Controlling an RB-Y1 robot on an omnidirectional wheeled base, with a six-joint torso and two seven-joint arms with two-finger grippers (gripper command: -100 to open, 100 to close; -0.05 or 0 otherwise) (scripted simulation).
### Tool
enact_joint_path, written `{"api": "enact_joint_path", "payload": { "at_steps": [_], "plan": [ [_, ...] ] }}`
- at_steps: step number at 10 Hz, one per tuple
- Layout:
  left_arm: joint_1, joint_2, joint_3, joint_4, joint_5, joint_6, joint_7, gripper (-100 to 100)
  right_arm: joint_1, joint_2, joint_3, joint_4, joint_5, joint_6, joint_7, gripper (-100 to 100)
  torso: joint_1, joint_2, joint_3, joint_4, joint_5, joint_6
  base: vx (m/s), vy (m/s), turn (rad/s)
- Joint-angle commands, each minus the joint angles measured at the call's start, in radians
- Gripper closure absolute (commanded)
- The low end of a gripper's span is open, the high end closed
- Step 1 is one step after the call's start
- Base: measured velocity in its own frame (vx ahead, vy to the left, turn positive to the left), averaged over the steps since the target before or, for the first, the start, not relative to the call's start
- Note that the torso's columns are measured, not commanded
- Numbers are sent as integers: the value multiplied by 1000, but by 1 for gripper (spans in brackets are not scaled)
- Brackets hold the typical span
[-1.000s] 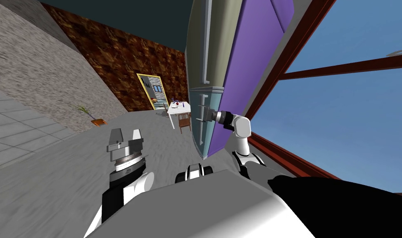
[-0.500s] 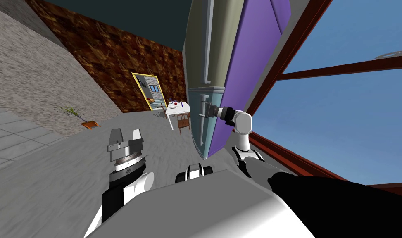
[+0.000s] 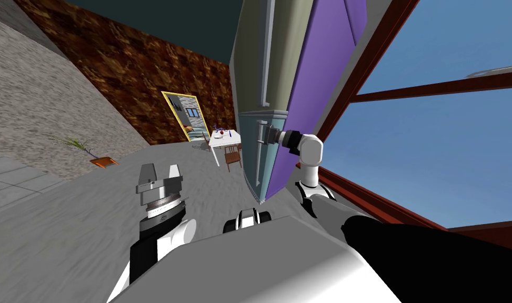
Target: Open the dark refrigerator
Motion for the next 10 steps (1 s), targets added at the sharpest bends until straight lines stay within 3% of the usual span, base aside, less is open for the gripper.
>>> {"api": "enact_joint_path", "payload": {
  "at_steps": [1, 6, 7, 8, 9, 10],
  "plan": [
    [0, 0, 0, 0, 0, 0, 0, 0, -43, -28, -34, 8, 80, -26, 5, -100, 0, -1, -1, 0, 0, 0, 25, 70, -122],
    [0, 0, 0, 0, 0, 0, 0, 0, -90, -51, -60, 18, 163, -49, 3, -100, 0, -3, -2, -1, 0, -1, 24, 33, -45],
    [0, 0, 0, 0, 0, 0, 0, 0, -86, -50, -60, 21, 149, -47, 7, -100, 0, -1, -1, -1, 0, -1, 11, 13, -2],
    [0, 0, 0, 0, 0, 0, 0, 0, -107, -58, -63, 26, 158, -61, -5, -100, -1, 1, 0, 0, 0, 0, 86, 59, 37],
    [0, 0, 0, 0, 0, 0, 0, 0, -95, -55, -62, 23, 153, -55, 2, -100, 2, -3, -2, 0, 1, -1, 43, 37, -27],
    [0, 0, 0, 0, 0, 0, 0, 0, -93, -56, -62, 21, 153, -59, 1, 100, 2, -4, -5, -1, 2, -4, -8, 1, -23]
  ]
}}
